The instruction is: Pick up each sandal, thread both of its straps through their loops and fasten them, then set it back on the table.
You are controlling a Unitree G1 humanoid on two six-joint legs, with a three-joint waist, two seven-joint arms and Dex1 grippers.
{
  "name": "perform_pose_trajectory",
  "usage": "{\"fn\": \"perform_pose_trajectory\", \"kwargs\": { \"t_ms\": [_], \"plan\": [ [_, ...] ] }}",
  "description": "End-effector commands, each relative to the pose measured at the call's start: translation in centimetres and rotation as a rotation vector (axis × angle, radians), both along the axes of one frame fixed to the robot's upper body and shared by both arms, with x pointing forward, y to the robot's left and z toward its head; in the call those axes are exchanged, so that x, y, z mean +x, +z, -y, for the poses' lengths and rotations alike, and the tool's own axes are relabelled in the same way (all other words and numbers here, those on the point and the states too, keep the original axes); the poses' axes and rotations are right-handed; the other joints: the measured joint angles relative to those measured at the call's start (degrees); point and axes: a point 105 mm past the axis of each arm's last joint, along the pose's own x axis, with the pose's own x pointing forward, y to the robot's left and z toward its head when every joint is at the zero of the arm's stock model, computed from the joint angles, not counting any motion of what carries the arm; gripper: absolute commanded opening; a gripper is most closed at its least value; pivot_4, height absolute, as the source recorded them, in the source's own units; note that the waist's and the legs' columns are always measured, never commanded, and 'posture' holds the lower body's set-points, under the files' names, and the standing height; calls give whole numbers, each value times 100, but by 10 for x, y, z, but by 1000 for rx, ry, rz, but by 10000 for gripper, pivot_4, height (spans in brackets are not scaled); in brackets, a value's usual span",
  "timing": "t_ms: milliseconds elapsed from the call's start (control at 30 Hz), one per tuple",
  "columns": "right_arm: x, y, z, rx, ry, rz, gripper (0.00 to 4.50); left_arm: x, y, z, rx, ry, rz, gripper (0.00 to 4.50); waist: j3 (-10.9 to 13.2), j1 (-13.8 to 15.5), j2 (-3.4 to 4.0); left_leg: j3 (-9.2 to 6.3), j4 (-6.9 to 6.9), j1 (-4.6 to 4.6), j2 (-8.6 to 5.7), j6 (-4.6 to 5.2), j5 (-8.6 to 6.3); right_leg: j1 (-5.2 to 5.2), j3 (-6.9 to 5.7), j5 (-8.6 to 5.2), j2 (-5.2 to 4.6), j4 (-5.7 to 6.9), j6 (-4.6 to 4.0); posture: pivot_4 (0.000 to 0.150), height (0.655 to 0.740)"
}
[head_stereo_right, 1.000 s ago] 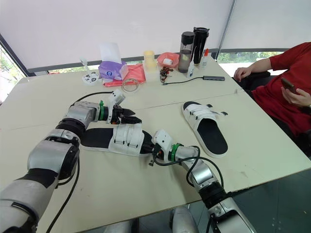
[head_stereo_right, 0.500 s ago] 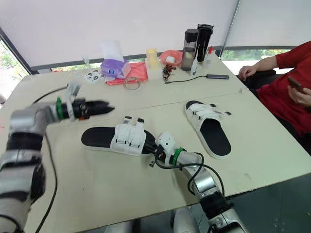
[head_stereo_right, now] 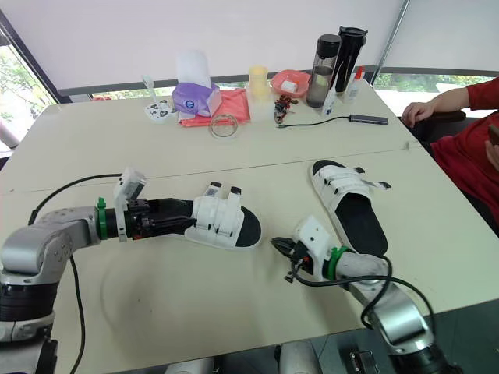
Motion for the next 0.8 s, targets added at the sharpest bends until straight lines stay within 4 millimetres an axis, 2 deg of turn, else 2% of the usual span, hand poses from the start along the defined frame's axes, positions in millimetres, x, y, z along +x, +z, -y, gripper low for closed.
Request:
{"fn": "perform_pose_trajectory", "kwargs": {
  "t_ms": [33, 233, 267, 367, 533, 567, 700, 800],
  "plan": [
    [-11, 22, -4, 20, 43, 26, 0, -2, 3, 6, -25, 19, 15, 42769, 3, 3, -2, 2, 0, 2, 3, 0, 0, 0, 0, 0, 2, 1, 0, 1500, 7400],
    [-14, 28, -3, 24, 30, 15, 0, 5, -4, 19, -96, 16, -23, 42769, 8, 18, -7, 7, 8, 2, 9, 0, 0, 2, -2, 3, 8, 2, -6, 1500, 7400],
    [-14, 29, -3, 26, 29, 15, 0, 5, -6, 23, -101, 8, -34, 40530, 9, 22, -9, 8, 10, 1, 8, 0, 0, 2, -2, 4, 8, 2, -7, 1500, 7400],
    [-13, 30, -4, 24, 27, 16, 0, 1, -16, 33, -83, -44, -72, 30582, 10, 18, -10, 8, 12, 0, 8, 0, 0, 3, -1, 11, 8, 2, -16, 1500, 7400],
    [-11, 31, -3, 13, 25, 27, 0, 2, -21, 37, -135, -73, -140, 5567, 10, 11, -10, 8, 12, 2, 8, 1, 0, 3, -2, 17, 10, 7, -28, 1500, 7400],
    [-11, 31, -2, 11, 24, 26, 0, 4, -19, 39, -151, -71, -139, 1756, 10, 10, -10, 8, 15, 2, 8, 1, 0, 3, -2, 18, 10, 8, -28, 1500, 7400],
    [-14, 28, -1, 9, 22, 18, 0, 9, -8, 44, -207, -38, -83, 782, 10, 18, -10, 8, 24, 2, 8, 1, 0, 3, -1, 19, 10, 15, -28, 1500, 7400],
    [-15, 26, -1, 11, 12, 22, 0, 14, 4, 50, -207, 56, 48, 782, 10, 18, -10, 8, 37, -1, 8, 1, 0, 7, -1, 22, 9, 18, -23, 1500, 7400]
  ]
}}
